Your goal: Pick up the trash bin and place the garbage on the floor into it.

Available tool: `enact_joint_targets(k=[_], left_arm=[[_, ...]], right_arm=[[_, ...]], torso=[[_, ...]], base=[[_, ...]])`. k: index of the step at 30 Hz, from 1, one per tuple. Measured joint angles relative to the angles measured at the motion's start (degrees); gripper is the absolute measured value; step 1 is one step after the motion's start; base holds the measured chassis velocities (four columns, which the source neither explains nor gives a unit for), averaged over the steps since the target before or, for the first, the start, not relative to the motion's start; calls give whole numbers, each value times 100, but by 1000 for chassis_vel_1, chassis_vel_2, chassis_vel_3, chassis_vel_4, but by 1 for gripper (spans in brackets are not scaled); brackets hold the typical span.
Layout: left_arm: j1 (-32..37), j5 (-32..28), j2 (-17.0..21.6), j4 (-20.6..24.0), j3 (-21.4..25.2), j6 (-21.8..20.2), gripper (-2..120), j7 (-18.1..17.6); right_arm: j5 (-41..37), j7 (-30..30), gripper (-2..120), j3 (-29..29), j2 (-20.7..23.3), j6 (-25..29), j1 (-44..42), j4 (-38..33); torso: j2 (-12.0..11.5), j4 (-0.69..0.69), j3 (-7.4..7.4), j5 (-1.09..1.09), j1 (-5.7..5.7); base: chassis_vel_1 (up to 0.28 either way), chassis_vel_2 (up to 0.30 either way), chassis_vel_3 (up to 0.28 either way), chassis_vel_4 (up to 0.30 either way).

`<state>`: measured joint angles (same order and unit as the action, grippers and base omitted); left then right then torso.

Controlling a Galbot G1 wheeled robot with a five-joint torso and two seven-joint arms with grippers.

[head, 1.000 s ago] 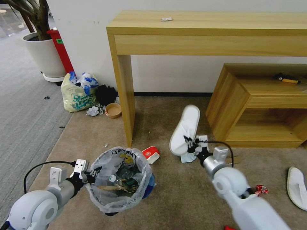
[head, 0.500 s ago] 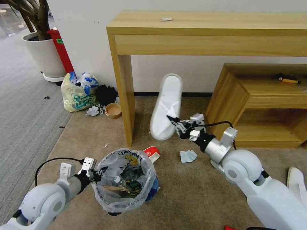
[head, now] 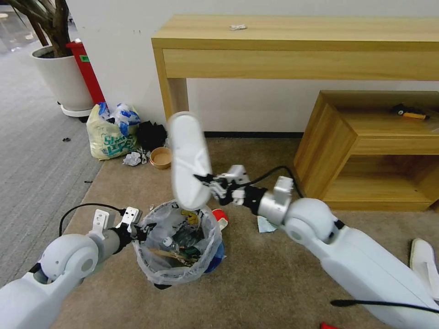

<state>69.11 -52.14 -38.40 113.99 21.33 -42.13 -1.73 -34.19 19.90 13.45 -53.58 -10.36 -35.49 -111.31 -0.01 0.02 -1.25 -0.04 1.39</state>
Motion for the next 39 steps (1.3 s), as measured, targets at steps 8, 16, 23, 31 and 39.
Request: enact_joint_targets(k=[8,16,23,31,39], left_arm=[[-612,-163,236,-364,-386,0,0,264],[-897,-452,301,-431,-641,1,0,286],[-787,-570,367,-380,-559,-1,0,288],[-510,-528,391,-339,-209,-1,0,341],[-197,-452,413,-191,76,-1,0,358]], right_arm=[[605,339,0,388,-161,363,-19,276],[1153,478,0,658,-378,612,-69,582],[1580,504,0,686,-458,772,-121,741],[1643,225,28,825,-224,802,-364,585],[1268,-216,59,738,-212,631,-475,434]], torso=[[0,-3,0,2,0],[0,-3,0,1,0],[0,-2,0,1,0],[0,-4,1,2,0],[0,-4,1,1,-1]], base=[[0,0,0,0],[0,0,0,0],[0,0,0,0],[0,0,0,0],[0,0,0,0]])
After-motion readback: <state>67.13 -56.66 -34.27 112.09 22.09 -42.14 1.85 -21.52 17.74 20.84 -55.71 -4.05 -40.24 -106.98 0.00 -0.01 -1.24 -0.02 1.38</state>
